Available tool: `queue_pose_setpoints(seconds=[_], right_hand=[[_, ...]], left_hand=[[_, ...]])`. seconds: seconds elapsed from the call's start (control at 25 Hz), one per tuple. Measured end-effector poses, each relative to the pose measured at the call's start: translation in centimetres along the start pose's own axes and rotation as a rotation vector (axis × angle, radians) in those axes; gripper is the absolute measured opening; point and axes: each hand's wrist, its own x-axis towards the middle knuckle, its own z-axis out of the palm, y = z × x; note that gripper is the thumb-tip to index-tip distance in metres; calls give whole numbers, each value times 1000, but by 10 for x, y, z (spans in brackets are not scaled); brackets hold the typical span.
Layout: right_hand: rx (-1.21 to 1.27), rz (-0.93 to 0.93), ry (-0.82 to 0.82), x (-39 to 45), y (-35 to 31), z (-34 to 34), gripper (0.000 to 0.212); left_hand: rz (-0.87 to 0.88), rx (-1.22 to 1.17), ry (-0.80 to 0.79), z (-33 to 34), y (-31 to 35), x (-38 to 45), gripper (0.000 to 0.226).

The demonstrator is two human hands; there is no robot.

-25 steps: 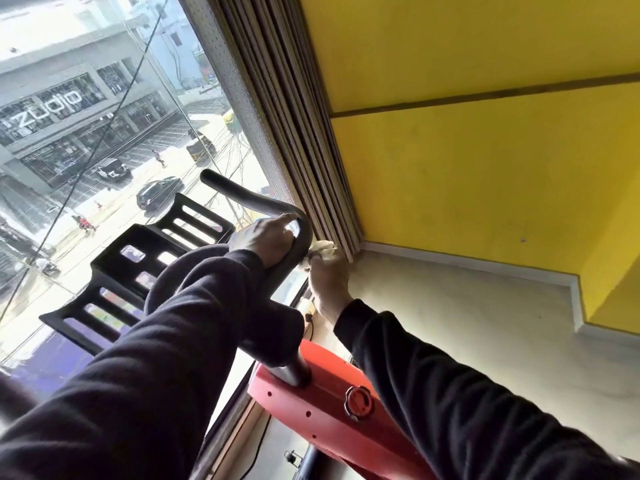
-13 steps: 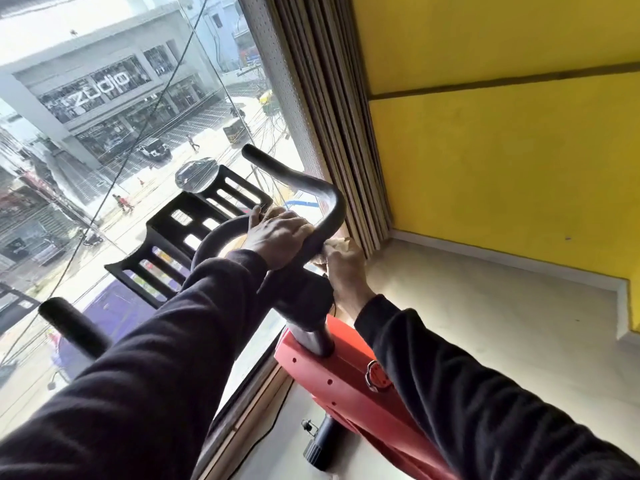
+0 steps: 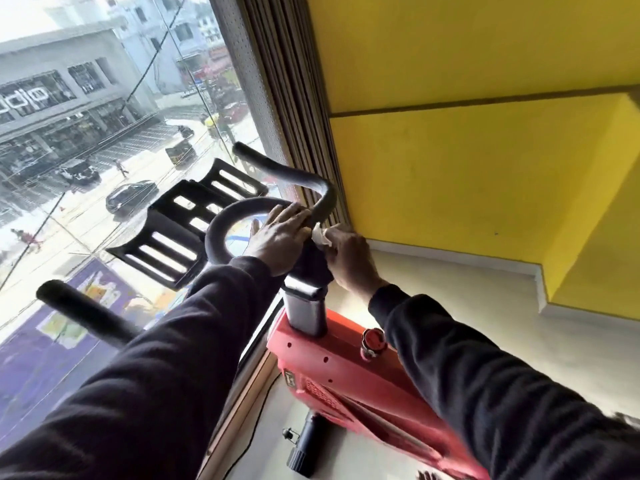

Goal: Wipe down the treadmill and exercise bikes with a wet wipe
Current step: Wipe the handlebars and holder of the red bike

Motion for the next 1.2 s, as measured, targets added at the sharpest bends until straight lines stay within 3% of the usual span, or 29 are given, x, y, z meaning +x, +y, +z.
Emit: queue_pose_setpoints(seconds=[0.12, 0.24, 0.32, 0.48, 0.64, 0.76, 0.96, 1.12, 1.2], right_hand=[[-188, -213, -31, -33, -9, -1, 33], [-275, -71, -42, -27, -20, -3, 30], [-332, -89, -57, -39, -31, 2, 26], [-273, -262, -122, -59, -20, -14, 23], [-277, -86, -32, -47, -34, -1, 23], [-283, -295, -118, -74, -20, -11, 28], [-242, -53, -17, -41, -30, -8, 25], [-231, -287, -124, -65, -16, -15, 26], [-197, -162, -73, -35, -17, -13, 14]], left_hand=[[-53, 82, 15, -5, -4, -35, 50], [-54, 153, 87, -2, -8, -61, 47], [-40, 141, 109, 2, -12, -74, 45], [-44, 112, 150, 2, -15, -80, 46], [-57, 106, 178, 3, -13, -79, 46], [-60, 115, 184, 6, -16, -78, 45], [-68, 116, 176, 8, -13, -78, 45], [-67, 108, 178, 7, -12, -78, 42], [-66, 119, 185, 4, -12, -77, 41]])
